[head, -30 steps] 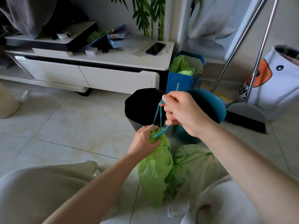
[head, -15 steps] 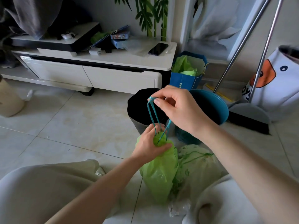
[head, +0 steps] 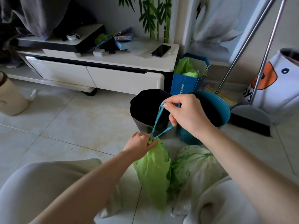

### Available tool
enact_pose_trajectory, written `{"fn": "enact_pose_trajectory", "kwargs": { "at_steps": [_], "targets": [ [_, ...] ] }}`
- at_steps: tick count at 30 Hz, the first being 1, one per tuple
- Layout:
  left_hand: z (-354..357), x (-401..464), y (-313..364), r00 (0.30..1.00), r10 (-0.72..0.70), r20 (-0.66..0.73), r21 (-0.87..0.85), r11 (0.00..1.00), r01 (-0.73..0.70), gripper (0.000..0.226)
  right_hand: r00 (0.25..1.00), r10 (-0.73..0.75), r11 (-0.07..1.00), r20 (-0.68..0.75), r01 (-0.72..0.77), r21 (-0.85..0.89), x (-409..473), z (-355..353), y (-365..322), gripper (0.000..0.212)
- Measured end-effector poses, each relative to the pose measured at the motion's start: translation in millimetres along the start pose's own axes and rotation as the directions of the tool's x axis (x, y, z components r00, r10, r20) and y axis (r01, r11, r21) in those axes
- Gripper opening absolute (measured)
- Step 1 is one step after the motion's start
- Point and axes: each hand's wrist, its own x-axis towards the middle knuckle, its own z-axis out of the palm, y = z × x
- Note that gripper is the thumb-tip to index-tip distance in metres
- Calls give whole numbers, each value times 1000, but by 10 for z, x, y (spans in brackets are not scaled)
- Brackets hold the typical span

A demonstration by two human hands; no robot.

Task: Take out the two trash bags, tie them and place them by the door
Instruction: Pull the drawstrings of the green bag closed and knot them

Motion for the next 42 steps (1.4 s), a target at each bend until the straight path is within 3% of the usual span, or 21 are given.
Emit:
{"fn": "enact_pose_trajectory", "kwargs": {
  "at_steps": [3,7,9,14,19,22,25,30,35,38,42],
  "targets": [
    [-306,19,-45,986,-73,147,42,997,68,27,982,168,930,91,-188,315,5,9,-48,13],
    [-546,-70,-186,994,-112,5,-298,948,108,26,966,189,790,176,-256,557,17,29,-120,14],
    [-593,-129,-213,997,-75,-2,-323,944,71,30,964,179,765,197,-262,589,10,67,-134,17],
    [-642,-169,-56,996,-35,77,-350,935,60,66,969,134,762,206,-234,604,23,184,-176,19],
    [-602,-168,-13,996,-57,-72,-310,950,32,34,972,130,717,198,-230,659,39,223,-186,19],
    [-595,-112,23,998,-18,-63,-326,945,-4,14,973,149,649,176,-231,725,62,184,-170,17],
    [-630,-98,34,998,-51,-24,-364,930,39,13,969,213,613,126,-233,755,120,98,-122,13],
    [-707,-106,-26,974,-225,-8,-606,776,174,5,958,283,797,-36,-214,564,231,-85,37,15],
    [-724,-144,-94,941,-338,-13,-779,594,202,8,968,211,920,-138,-149,363,243,-174,158,15],
    [-727,-150,-90,932,-361,3,-794,566,222,13,975,128,971,-182,-87,222,234,-189,221,14],
    [-700,-135,-55,932,-361,-15,-746,625,230,19,975,-158,984,-159,142,-107,178,-179,196,14]
  ]
}}
